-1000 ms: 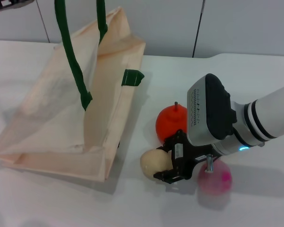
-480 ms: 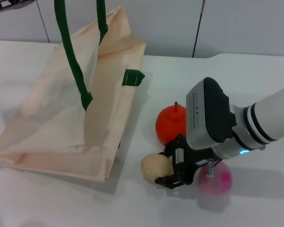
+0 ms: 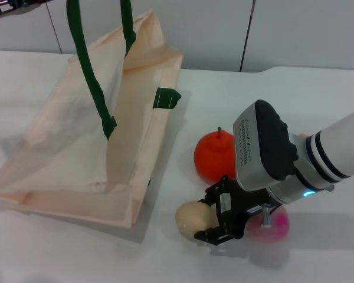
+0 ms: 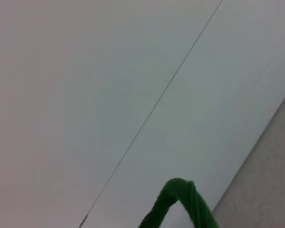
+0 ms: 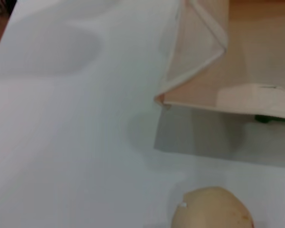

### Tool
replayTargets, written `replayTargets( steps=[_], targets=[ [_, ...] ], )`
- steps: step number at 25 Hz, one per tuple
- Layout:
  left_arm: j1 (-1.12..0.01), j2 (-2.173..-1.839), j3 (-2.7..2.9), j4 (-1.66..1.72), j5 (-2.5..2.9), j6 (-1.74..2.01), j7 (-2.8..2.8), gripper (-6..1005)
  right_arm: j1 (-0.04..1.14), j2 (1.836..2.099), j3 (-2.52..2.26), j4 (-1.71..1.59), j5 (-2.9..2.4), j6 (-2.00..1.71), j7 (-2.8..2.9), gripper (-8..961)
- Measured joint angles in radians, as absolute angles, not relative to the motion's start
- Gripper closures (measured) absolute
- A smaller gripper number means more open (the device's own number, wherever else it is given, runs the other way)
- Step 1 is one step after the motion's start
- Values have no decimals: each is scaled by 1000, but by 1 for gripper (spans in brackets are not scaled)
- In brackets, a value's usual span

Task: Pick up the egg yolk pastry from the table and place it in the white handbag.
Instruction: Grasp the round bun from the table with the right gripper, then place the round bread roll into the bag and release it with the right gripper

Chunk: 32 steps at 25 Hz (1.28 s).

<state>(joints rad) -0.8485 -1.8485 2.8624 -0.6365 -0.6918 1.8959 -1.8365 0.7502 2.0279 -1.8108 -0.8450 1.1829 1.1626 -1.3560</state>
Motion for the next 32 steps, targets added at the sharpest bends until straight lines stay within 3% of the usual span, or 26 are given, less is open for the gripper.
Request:
replayTargets(
  steps=[22, 32],
  targets=[
    [-846, -1845, 2862, -637, -693, 1900, -1843, 782, 689, 2018, -1598, -1051, 1168, 1355, -1381, 376],
    [-866, -1835, 2863, -590, -699, 1911, -1844, 776, 781, 2023, -1549, -1063, 1175, 1234, -1385, 381]
  ],
)
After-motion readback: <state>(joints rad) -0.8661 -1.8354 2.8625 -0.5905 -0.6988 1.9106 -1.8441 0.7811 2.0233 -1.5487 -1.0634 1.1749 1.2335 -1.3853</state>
